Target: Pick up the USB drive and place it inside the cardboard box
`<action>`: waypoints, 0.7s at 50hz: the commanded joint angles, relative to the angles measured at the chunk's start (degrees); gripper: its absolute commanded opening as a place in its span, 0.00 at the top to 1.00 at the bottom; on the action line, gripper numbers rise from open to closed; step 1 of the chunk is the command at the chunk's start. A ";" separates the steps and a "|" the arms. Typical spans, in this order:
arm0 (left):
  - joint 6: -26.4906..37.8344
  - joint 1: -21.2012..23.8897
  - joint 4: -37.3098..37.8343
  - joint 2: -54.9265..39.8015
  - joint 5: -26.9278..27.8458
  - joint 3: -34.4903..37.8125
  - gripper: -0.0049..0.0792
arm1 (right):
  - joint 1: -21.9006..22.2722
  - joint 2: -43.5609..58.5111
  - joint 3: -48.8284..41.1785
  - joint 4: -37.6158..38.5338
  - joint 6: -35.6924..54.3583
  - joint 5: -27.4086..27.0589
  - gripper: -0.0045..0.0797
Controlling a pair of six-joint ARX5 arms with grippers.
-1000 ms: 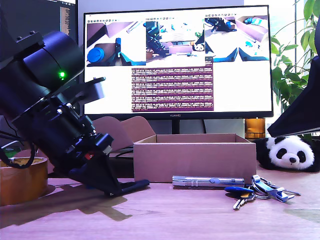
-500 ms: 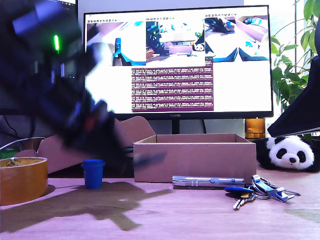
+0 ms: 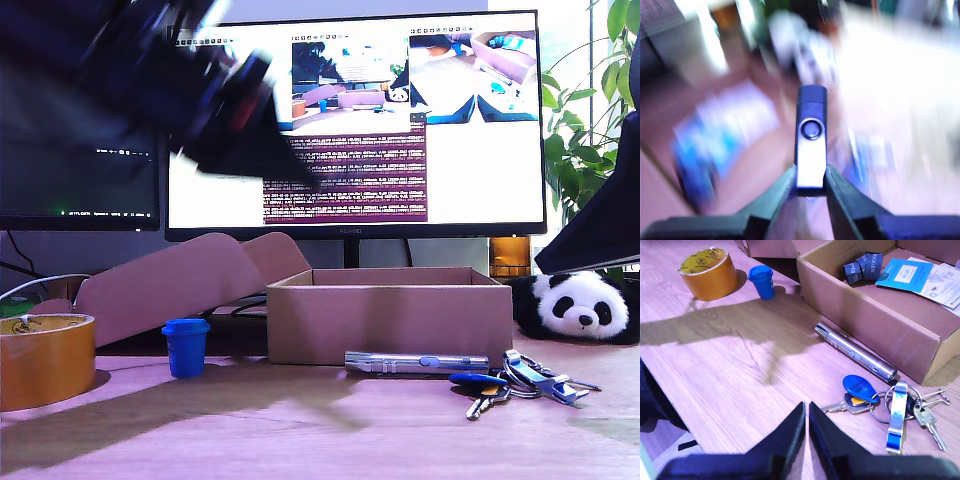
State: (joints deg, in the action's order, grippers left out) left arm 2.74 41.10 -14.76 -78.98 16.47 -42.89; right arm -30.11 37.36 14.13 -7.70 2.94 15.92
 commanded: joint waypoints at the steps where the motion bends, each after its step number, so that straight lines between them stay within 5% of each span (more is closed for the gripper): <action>1: -2.05 1.05 -1.75 -2.38 -0.85 -1.33 0.90 | -0.24 0.24 -0.20 0.59 0.13 -0.02 0.96; 20: -7.41 6.54 -5.97 -15.08 -16.28 -13.33 0.93 | -0.24 0.26 -0.20 0.57 0.13 -0.02 0.96; 35: -7.52 6.47 9.01 -25.35 -17.94 -28.55 0.93 | -0.24 0.26 -0.20 0.57 0.13 -0.02 0.96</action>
State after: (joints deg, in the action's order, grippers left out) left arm -4.40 47.64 -8.05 -101.97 -1.17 -69.67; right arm -30.11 37.36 14.13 -7.68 2.94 15.92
